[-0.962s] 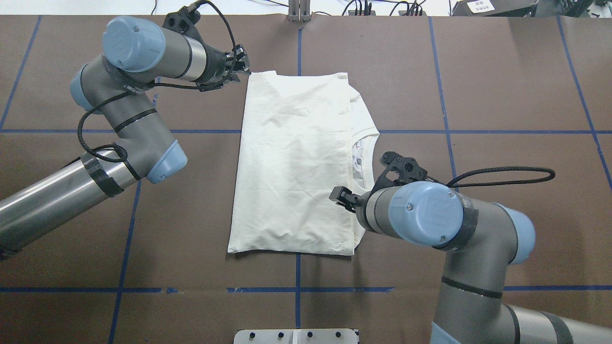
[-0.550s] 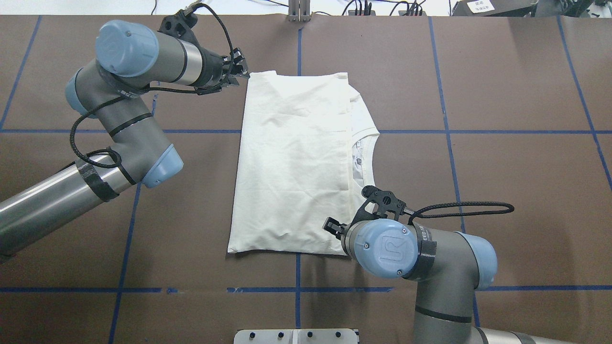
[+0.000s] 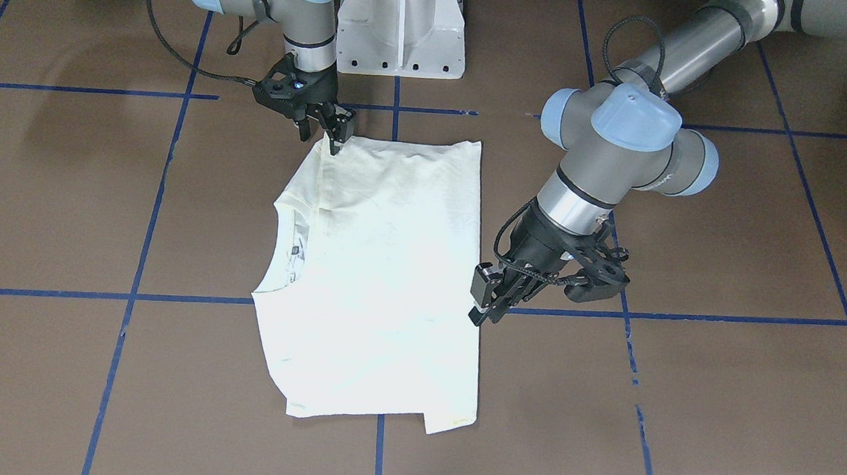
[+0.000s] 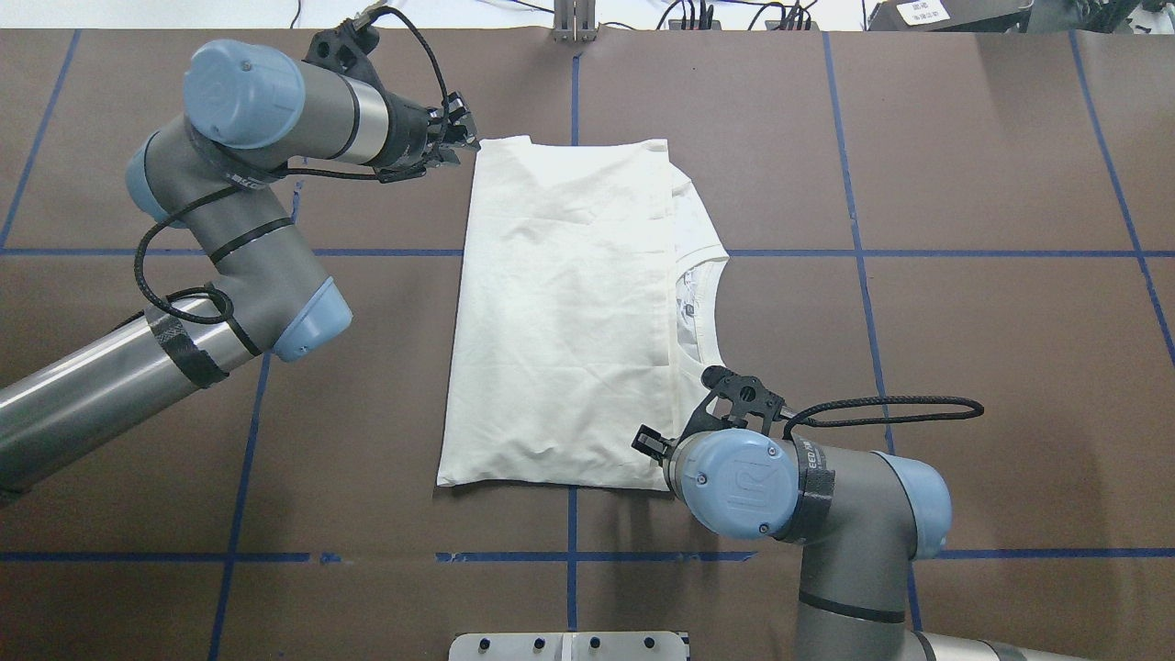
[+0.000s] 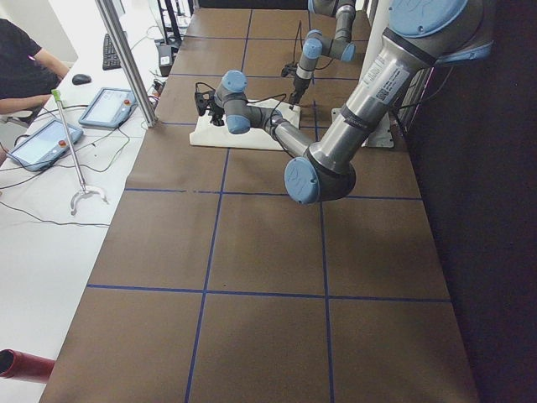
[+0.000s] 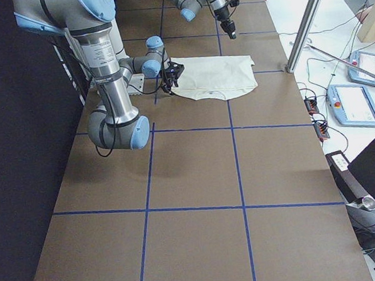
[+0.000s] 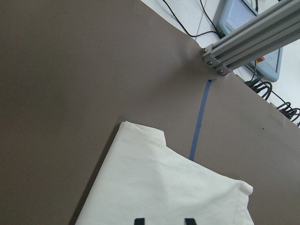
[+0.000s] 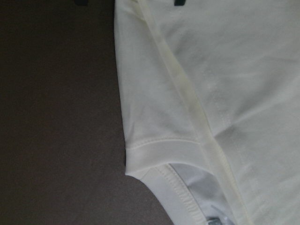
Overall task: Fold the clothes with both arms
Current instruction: 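Grasp the shirt edges with both grippers and fold it lengthwise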
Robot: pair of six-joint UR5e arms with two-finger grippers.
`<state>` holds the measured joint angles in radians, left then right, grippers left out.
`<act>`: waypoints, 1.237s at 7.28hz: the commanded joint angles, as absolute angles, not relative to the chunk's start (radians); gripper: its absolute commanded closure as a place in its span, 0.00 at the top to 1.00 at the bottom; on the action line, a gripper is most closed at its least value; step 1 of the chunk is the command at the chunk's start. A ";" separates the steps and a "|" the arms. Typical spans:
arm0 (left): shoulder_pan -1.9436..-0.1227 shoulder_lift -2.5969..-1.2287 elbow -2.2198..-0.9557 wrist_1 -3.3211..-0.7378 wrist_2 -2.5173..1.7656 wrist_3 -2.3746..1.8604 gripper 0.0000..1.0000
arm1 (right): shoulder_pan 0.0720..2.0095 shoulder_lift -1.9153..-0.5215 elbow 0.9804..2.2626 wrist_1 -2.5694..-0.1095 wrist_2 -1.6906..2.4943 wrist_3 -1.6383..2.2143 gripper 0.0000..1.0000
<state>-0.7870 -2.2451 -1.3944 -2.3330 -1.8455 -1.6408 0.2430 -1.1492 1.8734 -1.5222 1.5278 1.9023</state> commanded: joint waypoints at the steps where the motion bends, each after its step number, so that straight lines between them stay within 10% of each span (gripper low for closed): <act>1: -0.787 -2.246 -1.396 -2.333 -1.845 -1.641 0.40 | 0.239 -1.143 1.873 -1.522 1.528 1.911 0.13; 6: -0.784 -2.243 -1.408 -2.324 -1.845 -1.644 0.40 | 0.241 -1.152 1.945 -1.520 1.531 1.944 0.00; 9: -0.689 -2.078 -1.639 -2.310 -1.833 -1.829 0.42 | 0.244 -1.199 2.011 -1.522 1.531 1.945 0.00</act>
<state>-0.7418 -2.1538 -1.5314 -2.3178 -1.8393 -1.7506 0.2428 -1.1829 1.9878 -1.5204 1.5318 1.9444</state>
